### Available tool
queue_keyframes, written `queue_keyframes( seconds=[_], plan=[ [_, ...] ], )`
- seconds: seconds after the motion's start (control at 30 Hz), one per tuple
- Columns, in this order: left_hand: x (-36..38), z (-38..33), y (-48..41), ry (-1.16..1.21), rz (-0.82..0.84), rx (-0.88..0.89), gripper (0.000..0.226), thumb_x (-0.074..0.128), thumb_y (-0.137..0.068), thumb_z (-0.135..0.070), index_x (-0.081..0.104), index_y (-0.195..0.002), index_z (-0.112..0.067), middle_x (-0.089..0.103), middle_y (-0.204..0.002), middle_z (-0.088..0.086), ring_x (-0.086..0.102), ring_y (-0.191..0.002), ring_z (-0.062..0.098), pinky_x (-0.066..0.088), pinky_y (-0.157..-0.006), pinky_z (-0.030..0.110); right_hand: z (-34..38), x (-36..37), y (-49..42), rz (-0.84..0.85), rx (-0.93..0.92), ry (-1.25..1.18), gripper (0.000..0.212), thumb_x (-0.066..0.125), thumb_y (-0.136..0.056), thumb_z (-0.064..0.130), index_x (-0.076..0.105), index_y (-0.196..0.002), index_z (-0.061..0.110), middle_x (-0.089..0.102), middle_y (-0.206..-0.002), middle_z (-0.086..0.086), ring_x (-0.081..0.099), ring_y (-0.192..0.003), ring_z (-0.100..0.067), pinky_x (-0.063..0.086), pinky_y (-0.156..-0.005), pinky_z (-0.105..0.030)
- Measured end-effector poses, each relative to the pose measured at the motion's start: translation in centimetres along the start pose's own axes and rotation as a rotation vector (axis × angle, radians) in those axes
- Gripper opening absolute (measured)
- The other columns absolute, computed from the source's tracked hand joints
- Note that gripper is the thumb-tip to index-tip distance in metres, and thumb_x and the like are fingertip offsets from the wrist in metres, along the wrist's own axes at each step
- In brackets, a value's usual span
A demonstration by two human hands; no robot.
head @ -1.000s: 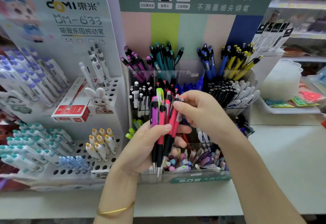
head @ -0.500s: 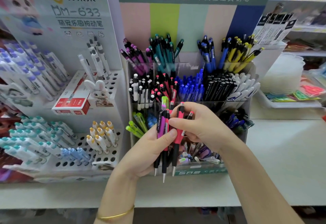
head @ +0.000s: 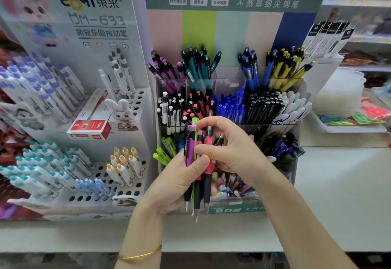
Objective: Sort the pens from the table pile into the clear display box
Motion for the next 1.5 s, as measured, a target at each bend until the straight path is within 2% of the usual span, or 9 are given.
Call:
queue_keyframes(
  seconds=[0.13, 0.23, 0.33, 0.57, 0.83, 1.0, 1.2, 1.37, 1.5],
  plan=[
    [-0.4, -0.1, -0.3, -0.001, -0.070, 0.039, 0.077, 0.080, -0.059, -0.058, 0.048, -0.107, -0.007, 0.062, -0.063, 0.004, 0.061, -0.051, 0.016, 0.049, -0.040, 0.025, -0.6, -0.3, -0.1, -0.139, 0.001, -0.023, 0.037, 0.078, -0.077, 0.018, 0.055, -0.105, 0.027, 0.060, -0.104, 0.003, 0.055, -0.066, 0.000, 0.043, -0.056, -0.014],
    [-1.0, 0.1, -0.3, 0.012, -0.122, 0.043, 0.077, 0.081, -0.057, -0.060, 0.047, -0.102, -0.008, 0.060, -0.062, 0.006, 0.059, -0.048, 0.017, 0.047, -0.038, 0.024, -1.2, 0.1, 0.0, -0.110, 0.150, -0.169, 0.038, 0.076, -0.080, 0.017, 0.055, -0.112, 0.020, 0.062, -0.078, -0.001, 0.052, -0.046, -0.006, 0.038, -0.041, -0.019],
    [-1.1, 0.0, -0.3, 0.003, -0.152, 0.034, 0.063, 0.071, -0.070, -0.058, 0.047, -0.102, -0.010, 0.061, -0.065, 0.007, 0.059, -0.047, 0.018, 0.047, -0.038, 0.024, -0.5, 0.4, -0.1, -0.029, 0.120, -0.153, 0.021, 0.070, -0.085, 0.017, 0.061, -0.103, 0.010, 0.052, -0.053, 0.007, 0.039, -0.037, -0.007, 0.028, -0.035, -0.021],
    [-1.6, -0.2, -0.3, 0.012, -0.250, 0.015, 0.043, 0.053, -0.084, -0.045, 0.051, -0.099, -0.005, 0.057, -0.066, 0.012, 0.055, -0.046, 0.021, 0.044, -0.035, 0.023, -0.3, -0.2, -0.6, -0.147, 0.025, 0.013, 0.013, 0.065, -0.089, 0.023, 0.059, -0.097, 0.016, 0.055, -0.060, 0.011, 0.051, -0.050, -0.004, 0.037, -0.048, -0.017],
    [-2.0, -0.7, -0.3, 0.000, -0.289, 0.013, 0.036, 0.054, -0.087, -0.036, 0.066, -0.099, -0.005, 0.067, -0.077, 0.019, 0.067, -0.060, 0.028, 0.054, -0.043, 0.030, -0.4, -1.9, -1.4, -0.214, 0.031, -0.100, 0.016, 0.061, -0.091, 0.014, 0.054, -0.085, 0.000, 0.041, -0.043, 0.010, 0.035, -0.035, -0.004, 0.031, -0.039, -0.018],
    [-4.4, -1.0, 0.1, -0.061, -0.455, 0.018, 0.030, 0.048, -0.097, -0.030, 0.060, -0.102, -0.003, 0.072, -0.086, 0.013, 0.073, -0.080, 0.033, 0.057, -0.049, 0.033, 2.0, -5.4, -2.5, -0.416, -0.091, -0.146, 0.018, 0.059, -0.091, 0.014, 0.059, -0.088, -0.004, 0.053, -0.055, 0.005, 0.051, -0.049, -0.011, 0.044, -0.050, -0.026],
    [-6.1, -1.4, 0.8, -0.172, -0.568, 0.057, 0.026, 0.048, -0.099, -0.028, 0.059, -0.097, -0.005, 0.062, -0.069, 0.005, 0.054, -0.049, 0.015, 0.040, -0.038, 0.021, 6.2, -5.9, -3.7, -0.607, -0.374, 0.179, 0.012, 0.056, -0.092, 0.003, 0.058, -0.081, 0.004, 0.055, -0.057, 0.007, 0.055, -0.048, 0.003, 0.039, -0.051, -0.007],
    [-5.5, -1.6, 0.9, -0.143, -0.512, 0.064, 0.025, 0.049, -0.096, -0.028, 0.060, -0.096, -0.005, 0.060, -0.066, 0.003, 0.048, -0.048, 0.012, 0.036, -0.037, 0.020, 6.6, -4.5, -5.6, -0.635, -0.454, 0.336, 0.027, 0.050, -0.089, 0.028, 0.061, -0.099, 0.006, 0.066, -0.077, -0.010, 0.065, -0.066, -0.022, 0.054, -0.070, -0.042],
    [-5.7, -1.7, 1.0, -0.115, -0.506, 0.067, 0.025, 0.049, -0.097, -0.026, 0.060, -0.097, -0.004, 0.059, -0.065, 0.004, 0.048, -0.048, 0.012, 0.036, -0.036, 0.019, 6.2, -2.3, -5.7, -0.610, -0.511, 0.590, 0.019, 0.059, -0.088, 0.015, 0.065, -0.101, 0.003, 0.065, -0.090, -0.009, 0.063, -0.077, -0.025, 0.048, -0.073, -0.032]
  ],
)
Point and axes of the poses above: each hand's wrist, its own y-axis away from the middle knuckle, its own x-axis out of the palm, z = x × y, the point moved 8 cm from there along -y, towards the middle knuckle
